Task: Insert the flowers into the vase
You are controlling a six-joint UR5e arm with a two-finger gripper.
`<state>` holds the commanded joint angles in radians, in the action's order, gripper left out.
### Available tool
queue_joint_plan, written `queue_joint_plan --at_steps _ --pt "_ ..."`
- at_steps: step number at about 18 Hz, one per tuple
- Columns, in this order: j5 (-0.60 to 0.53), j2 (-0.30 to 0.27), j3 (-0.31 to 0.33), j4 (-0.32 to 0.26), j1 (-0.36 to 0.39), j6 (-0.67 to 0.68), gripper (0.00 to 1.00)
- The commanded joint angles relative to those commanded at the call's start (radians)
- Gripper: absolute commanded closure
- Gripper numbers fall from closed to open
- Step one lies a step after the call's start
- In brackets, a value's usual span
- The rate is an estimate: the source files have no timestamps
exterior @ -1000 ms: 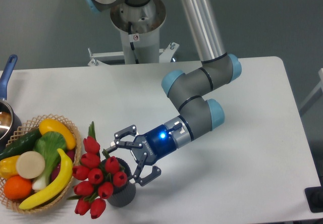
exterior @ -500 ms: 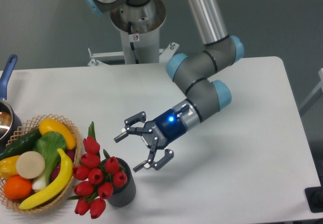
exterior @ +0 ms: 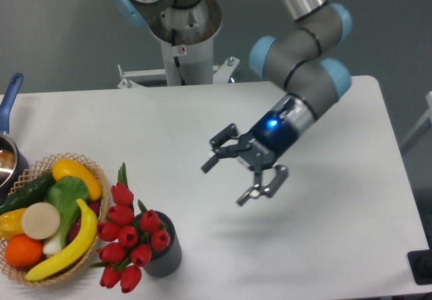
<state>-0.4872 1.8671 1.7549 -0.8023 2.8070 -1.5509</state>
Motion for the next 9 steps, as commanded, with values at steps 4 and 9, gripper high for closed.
queue_joint_plan --at_steps 4,9 --pt "-0.126 -0.075 -0.012 -0.002 0.067 0.060 0.00" --pt "-0.293 -0.149 -0.022 -0.008 0.161 0.141 0.00"
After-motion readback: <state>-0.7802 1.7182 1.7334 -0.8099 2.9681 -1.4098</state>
